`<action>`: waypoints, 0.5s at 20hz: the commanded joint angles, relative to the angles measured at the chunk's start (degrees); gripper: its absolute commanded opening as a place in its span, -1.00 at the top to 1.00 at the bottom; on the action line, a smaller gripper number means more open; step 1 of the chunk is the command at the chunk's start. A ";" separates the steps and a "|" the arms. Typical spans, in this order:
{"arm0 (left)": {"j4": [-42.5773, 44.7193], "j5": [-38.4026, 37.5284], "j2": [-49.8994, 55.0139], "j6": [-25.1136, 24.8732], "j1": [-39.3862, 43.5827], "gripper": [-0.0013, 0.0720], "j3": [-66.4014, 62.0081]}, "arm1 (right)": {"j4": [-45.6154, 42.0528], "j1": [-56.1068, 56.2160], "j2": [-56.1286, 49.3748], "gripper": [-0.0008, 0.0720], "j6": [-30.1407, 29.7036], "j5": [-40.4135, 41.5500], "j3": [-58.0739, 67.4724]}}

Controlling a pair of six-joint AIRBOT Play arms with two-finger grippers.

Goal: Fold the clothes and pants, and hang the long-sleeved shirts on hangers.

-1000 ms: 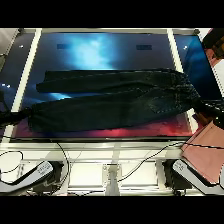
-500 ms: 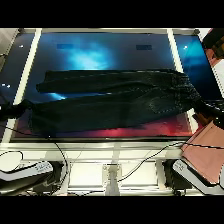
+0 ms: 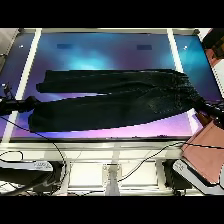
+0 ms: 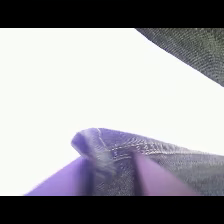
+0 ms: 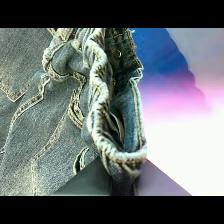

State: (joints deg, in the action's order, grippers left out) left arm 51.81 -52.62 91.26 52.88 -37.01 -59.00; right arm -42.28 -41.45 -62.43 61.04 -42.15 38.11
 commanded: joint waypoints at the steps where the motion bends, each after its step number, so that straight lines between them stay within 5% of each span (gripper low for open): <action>1: -2.91 -2.93 1.18 -5.16 0.02 0.81 -1.01 | 0.02 0.02 0.04 0.83 0.02 0.00 -0.02; 7: -23.43 -2.56 -1.44 -23.52 0.24 0.88 -6.25 | 0.02 0.02 0.04 0.83 0.04 0.02 -0.02; 10: -28.52 0.57 -3.30 -26.80 0.13 0.88 -7.32 | 0.02 0.02 0.04 0.82 0.04 1.29 -0.02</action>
State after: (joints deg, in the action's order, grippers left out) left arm 31.33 -54.85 89.45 32.49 -36.77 -64.93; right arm -42.26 -41.45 -62.43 61.08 -41.95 38.11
